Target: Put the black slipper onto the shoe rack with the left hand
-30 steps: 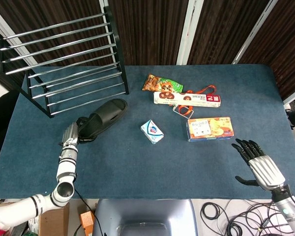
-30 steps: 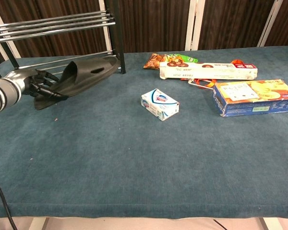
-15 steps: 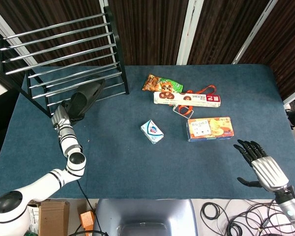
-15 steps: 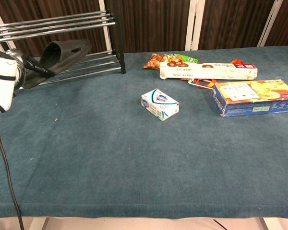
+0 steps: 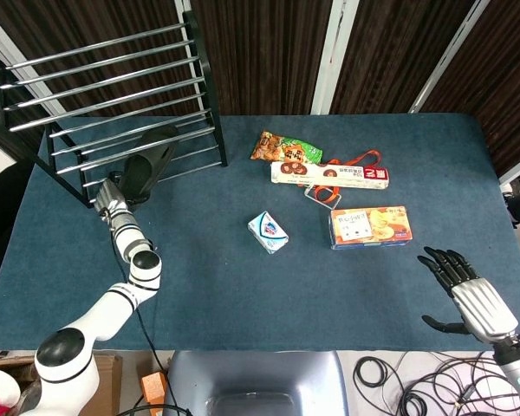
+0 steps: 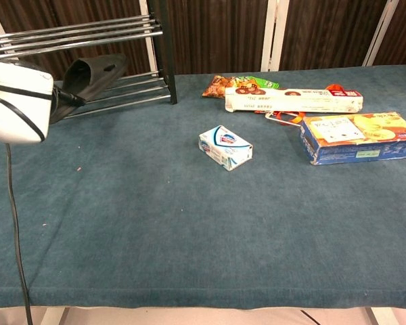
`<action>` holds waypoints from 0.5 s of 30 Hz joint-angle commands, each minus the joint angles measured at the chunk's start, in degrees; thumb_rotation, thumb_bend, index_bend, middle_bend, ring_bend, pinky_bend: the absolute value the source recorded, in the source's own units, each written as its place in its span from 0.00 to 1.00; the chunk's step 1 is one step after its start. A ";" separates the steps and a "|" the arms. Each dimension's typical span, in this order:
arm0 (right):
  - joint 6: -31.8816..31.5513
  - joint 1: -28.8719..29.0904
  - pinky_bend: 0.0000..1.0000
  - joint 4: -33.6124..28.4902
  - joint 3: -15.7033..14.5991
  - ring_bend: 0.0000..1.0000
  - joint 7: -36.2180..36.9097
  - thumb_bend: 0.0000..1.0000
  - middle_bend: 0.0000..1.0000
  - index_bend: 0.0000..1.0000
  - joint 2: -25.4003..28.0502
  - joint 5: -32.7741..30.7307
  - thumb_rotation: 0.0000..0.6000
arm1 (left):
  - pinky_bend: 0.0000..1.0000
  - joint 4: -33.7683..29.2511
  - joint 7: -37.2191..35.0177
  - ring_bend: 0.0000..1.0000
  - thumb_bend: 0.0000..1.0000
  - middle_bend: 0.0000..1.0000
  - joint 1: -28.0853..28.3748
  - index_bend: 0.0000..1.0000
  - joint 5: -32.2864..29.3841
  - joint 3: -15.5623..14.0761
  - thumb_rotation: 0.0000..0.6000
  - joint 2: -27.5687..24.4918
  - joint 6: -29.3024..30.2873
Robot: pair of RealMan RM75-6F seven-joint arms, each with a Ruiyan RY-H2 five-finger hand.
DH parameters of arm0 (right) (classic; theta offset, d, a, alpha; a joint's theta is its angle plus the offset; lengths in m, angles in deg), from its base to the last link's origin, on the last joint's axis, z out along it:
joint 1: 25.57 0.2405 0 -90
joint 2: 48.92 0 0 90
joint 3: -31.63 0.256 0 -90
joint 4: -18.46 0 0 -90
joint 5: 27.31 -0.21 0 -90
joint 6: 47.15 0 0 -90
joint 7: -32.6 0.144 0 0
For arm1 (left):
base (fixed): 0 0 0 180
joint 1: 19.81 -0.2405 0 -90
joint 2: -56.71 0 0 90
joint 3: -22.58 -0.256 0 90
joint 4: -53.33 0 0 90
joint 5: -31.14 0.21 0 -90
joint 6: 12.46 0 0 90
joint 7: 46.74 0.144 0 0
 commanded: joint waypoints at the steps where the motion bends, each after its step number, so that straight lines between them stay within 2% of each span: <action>1: -0.17 -0.07 0.00 0.24 -0.05 0.00 0.66 0.11 0.00 0.00 0.21 0.07 1.00 | 0.92 4.25 -1.15 0.70 0.33 0.55 2.48 0.25 0.43 1.72 1.00 1.67 -3.30; 7: -0.51 -0.27 0.00 0.72 -0.16 0.00 1.78 0.10 0.00 0.00 0.58 0.18 1.00 | 0.86 8.85 -3.11 0.63 0.33 0.50 3.97 0.19 1.99 3.06 1.00 1.97 -6.63; 9: -0.57 -0.33 0.00 0.83 -0.21 0.00 2.07 0.10 0.00 0.00 0.68 0.20 1.00 | 0.83 10.02 -3.75 0.56 0.33 0.45 4.17 0.13 2.97 3.08 1.00 2.08 -7.18; 12: -0.52 -0.36 0.00 0.93 -0.25 0.00 2.21 0.10 0.00 0.00 0.79 0.23 1.00 | 0.68 10.93 -5.15 0.44 0.33 0.35 4.31 0.04 4.13 3.37 1.00 2.01 -7.85; 15: -0.32 -0.38 0.00 0.85 -0.28 0.00 2.15 0.11 0.00 0.00 0.89 0.12 1.00 | 0.56 11.82 -5.66 0.38 0.33 0.30 4.43 0.00 5.54 3.22 0.98 2.11 -7.43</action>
